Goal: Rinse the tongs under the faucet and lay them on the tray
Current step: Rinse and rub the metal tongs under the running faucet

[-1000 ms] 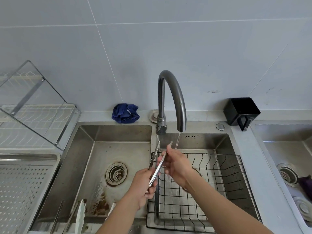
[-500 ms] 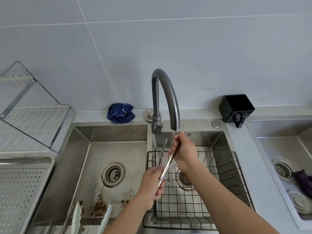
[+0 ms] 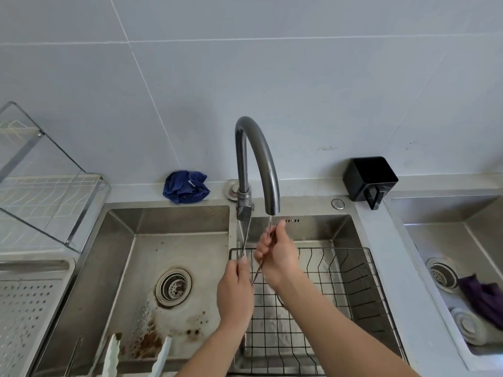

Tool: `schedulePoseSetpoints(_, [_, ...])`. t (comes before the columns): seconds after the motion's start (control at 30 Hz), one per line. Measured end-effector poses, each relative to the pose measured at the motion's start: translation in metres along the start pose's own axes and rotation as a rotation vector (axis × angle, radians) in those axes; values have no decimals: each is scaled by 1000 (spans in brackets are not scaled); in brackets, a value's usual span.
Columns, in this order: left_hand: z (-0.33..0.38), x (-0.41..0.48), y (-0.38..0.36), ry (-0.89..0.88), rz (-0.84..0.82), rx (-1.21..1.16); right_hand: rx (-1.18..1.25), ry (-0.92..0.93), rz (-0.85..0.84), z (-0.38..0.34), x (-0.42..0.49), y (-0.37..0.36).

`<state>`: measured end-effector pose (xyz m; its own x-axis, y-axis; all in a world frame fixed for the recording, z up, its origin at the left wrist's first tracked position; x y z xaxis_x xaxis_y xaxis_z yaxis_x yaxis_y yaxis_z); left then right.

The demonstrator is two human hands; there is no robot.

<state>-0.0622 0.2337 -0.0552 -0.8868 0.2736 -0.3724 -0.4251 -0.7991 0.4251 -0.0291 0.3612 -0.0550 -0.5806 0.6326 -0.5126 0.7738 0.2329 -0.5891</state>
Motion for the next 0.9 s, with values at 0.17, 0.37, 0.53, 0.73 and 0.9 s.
schedulePoseSetpoints(0.17, [17, -5, 18, -298, 152, 459, -542, 176, -50, -5, -6, 10])
schedulePoseSetpoints(0.37, [20, -16, 6, -342, 38, 392, -1070, 401, 88, -25, -2, 9])
schedulePoseSetpoints(0.53, [12, -11, -7, -236, -181, 76, -1041, 362, 86, -29, 7, 18])
schedulePoseSetpoints(0.73, [6, -15, -8, -291, -135, 149, -963, 348, 138, -35, 12, 17])
schedulePoseSetpoints(0.9, [-15, -4, -5, -168, -178, 132, -930, 294, -12, -30, 15, 11])
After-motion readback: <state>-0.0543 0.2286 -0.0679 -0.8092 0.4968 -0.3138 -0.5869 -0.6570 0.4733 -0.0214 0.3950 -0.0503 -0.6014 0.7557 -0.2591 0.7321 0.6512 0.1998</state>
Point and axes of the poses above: each hand's wrist, its own x-axis towards the middle knuckle, its own y-axis out of the back of the hand, z = x × y, the point moved 7 cm from there along x, towards the middle knuckle, and after that the axes turned 7 degrees about y, right-handed, at the moved point
